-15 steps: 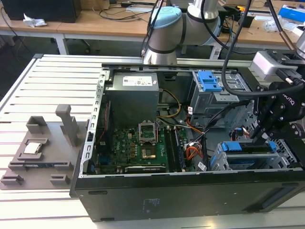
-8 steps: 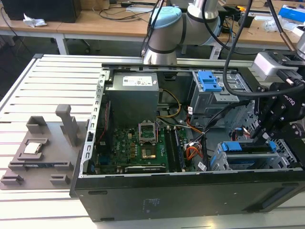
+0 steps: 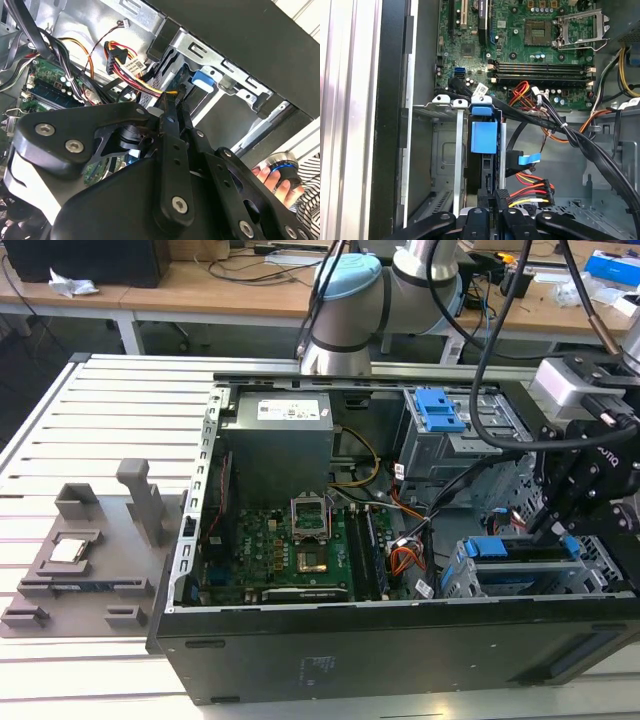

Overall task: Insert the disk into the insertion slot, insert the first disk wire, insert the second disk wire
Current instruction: 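Insert the first disk wire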

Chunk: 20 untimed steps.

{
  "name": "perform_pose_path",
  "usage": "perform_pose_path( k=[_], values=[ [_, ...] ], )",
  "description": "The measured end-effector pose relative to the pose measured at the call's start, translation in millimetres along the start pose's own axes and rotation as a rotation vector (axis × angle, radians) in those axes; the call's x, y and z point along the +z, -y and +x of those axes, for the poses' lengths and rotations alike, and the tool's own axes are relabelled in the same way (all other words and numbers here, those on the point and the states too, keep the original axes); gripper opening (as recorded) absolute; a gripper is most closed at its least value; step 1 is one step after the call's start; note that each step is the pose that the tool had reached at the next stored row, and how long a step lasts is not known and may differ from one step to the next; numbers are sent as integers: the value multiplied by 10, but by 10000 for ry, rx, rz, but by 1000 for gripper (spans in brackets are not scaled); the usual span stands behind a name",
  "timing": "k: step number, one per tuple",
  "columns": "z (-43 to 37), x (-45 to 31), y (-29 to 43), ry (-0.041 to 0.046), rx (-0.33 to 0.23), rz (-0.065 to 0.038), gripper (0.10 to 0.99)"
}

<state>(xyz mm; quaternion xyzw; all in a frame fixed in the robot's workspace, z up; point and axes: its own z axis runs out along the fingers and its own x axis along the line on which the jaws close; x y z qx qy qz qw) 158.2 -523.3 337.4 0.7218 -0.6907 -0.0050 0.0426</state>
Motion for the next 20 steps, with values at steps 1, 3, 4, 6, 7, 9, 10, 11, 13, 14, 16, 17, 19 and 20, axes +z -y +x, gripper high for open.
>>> perform_pose_path(
  k=[1, 3, 4, 6, 7, 9, 10, 11, 13, 14, 16, 17, 19, 20],
  values=[
    [-1, 14, 1, -1, 4, -1, 169],
    [0, 33, 2, -10, 7, -2, 169],
    [0, 38, 3, -9, 6, -1, 169],
    [0, 43, 3, 0, 5, -1, 169],
    [0, 44, 3, 0, 6, -1, 169],
    [1, 46, 4, 1, 5, 0, 239],
    [3, 5, 1, 2, 6, 0, 239],
    [8, -87, -6, 2, 5, -1, 239],
    [11, -141, -9, 2, 6, -1, 239],
    [12, -160, -11, 2, 5, -1, 239],
    [14, -224, -15, 2, 5, -1, 239],
    [15, -243, -17, 3, 6, -1, 239],
    [14, -277, -19, 0, 6, -1, 239],
    [13, -296, -20, 2, 6, -1, 224]
  ],
)
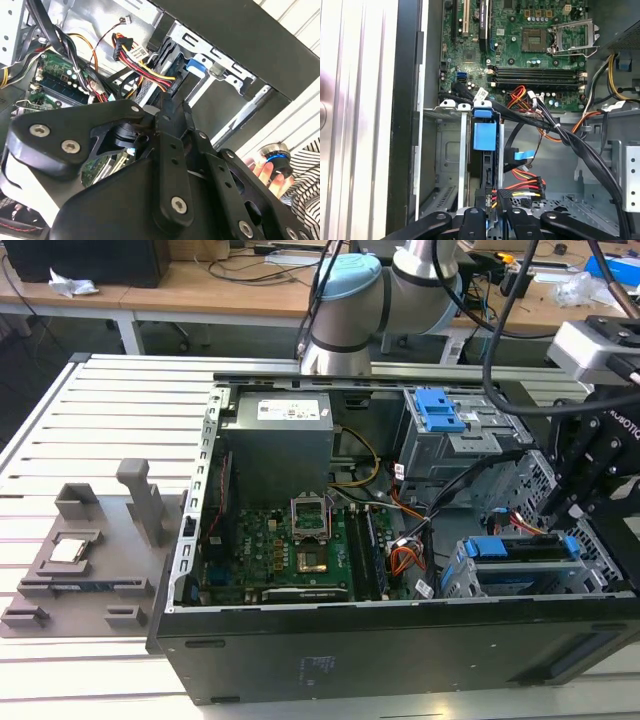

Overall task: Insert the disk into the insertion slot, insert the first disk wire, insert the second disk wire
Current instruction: 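Insert the first disk wire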

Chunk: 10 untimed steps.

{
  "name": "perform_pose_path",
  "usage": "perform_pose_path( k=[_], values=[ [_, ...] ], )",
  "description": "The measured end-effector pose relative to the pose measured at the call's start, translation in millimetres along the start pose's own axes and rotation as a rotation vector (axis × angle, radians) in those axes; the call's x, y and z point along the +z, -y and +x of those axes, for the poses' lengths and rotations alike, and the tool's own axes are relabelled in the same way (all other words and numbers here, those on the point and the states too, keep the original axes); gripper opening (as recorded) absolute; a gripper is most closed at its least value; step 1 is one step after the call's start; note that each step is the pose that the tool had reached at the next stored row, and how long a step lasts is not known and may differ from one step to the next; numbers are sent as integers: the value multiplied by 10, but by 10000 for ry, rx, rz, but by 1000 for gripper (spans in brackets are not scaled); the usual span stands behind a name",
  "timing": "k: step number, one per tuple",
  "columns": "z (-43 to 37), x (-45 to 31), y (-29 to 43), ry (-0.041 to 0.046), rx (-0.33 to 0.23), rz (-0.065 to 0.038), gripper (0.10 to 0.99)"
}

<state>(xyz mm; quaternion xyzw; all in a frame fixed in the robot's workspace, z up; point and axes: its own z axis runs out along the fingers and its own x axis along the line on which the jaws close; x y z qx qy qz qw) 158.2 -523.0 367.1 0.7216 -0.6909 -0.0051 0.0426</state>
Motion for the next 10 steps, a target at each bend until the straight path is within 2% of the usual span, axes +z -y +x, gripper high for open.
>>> perform_pose_path(
  k=[1, 3, 10],
  values=[
    [-2, -10, -1, 0, 0, 0, 224],
    [-3, -38, -2, 0, 0, 0, 106],
    [-6, -137, -9, -4, 1, 0, 106]
  ],
)
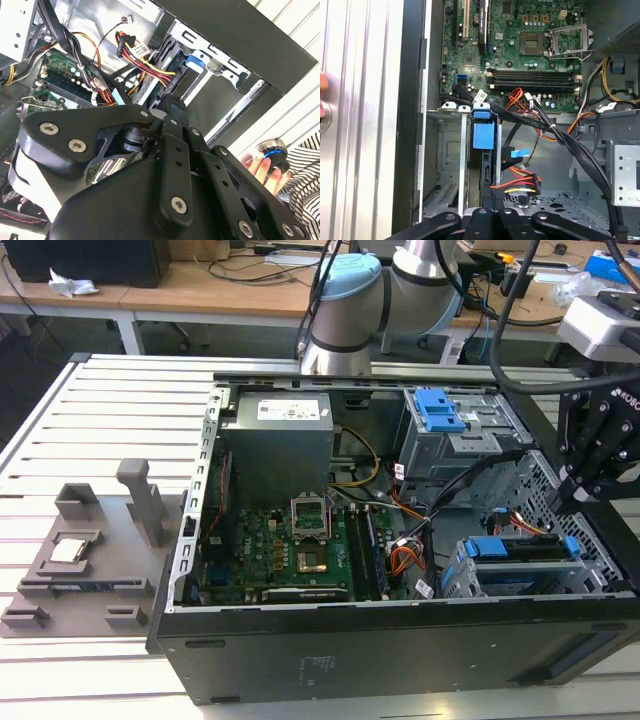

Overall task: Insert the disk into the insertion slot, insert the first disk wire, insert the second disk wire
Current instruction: 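Insert the first disk wire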

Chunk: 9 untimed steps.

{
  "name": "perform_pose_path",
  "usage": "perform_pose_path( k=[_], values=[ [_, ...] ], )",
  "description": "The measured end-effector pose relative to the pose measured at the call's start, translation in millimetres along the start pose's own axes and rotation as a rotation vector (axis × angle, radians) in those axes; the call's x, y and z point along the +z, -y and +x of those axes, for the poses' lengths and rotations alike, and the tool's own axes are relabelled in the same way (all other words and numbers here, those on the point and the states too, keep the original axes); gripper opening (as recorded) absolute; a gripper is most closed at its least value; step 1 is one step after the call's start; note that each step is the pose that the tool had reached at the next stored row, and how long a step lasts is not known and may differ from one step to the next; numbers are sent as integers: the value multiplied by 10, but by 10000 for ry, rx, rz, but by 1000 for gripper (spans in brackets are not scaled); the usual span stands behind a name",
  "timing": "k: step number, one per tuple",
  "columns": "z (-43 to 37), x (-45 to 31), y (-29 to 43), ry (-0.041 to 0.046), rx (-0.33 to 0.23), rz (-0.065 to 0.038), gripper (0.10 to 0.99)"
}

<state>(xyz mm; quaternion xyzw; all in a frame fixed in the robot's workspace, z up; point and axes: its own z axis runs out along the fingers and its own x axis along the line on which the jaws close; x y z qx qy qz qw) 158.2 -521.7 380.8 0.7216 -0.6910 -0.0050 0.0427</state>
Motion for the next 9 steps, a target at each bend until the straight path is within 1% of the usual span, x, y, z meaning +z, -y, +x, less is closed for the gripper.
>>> perform_pose_path(
  k=[2, 9],
  values=[
    [1, -17, -1, 0, 0, 0, 106],
    [1, -20, -1, -1, -1, 0, 106]
  ],
)
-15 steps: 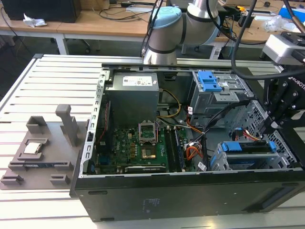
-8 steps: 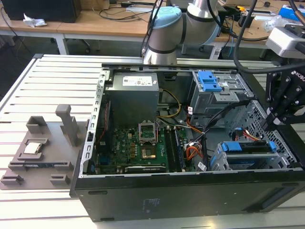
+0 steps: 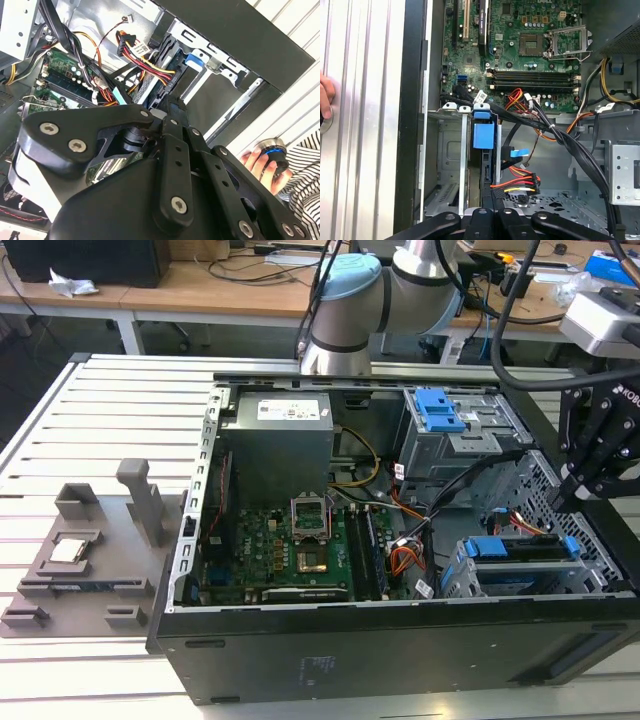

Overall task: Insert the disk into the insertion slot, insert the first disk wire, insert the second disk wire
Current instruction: 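Insert the first disk wire, then insert the second disk wire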

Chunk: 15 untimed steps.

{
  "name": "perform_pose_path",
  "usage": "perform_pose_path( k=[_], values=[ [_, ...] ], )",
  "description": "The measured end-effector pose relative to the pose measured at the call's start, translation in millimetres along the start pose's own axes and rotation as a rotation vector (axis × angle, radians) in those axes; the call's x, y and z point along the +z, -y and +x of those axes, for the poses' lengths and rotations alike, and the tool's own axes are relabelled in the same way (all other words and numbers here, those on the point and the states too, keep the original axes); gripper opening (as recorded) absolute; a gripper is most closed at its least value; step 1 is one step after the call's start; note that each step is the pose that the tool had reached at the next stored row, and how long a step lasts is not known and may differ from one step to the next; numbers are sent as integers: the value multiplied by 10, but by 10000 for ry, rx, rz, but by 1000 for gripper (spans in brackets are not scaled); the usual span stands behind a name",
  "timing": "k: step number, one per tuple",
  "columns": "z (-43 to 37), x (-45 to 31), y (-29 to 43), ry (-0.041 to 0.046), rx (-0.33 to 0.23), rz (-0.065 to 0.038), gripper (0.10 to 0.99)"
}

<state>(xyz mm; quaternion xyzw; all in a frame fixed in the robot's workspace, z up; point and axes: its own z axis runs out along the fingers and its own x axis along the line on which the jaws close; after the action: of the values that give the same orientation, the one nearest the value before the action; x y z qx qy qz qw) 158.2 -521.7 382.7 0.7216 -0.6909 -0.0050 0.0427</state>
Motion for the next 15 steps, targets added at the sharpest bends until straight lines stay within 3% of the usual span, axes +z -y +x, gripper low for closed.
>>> perform_pose_path(
  k=[11, 14, 15],
  values=[
    [0, -1, 0, 0, 0, 0, 114],
    [0, -1, 0, 0, 1, 0, 302],
    [0, -2, -1, 0, -1, 0, 302]
  ],
)
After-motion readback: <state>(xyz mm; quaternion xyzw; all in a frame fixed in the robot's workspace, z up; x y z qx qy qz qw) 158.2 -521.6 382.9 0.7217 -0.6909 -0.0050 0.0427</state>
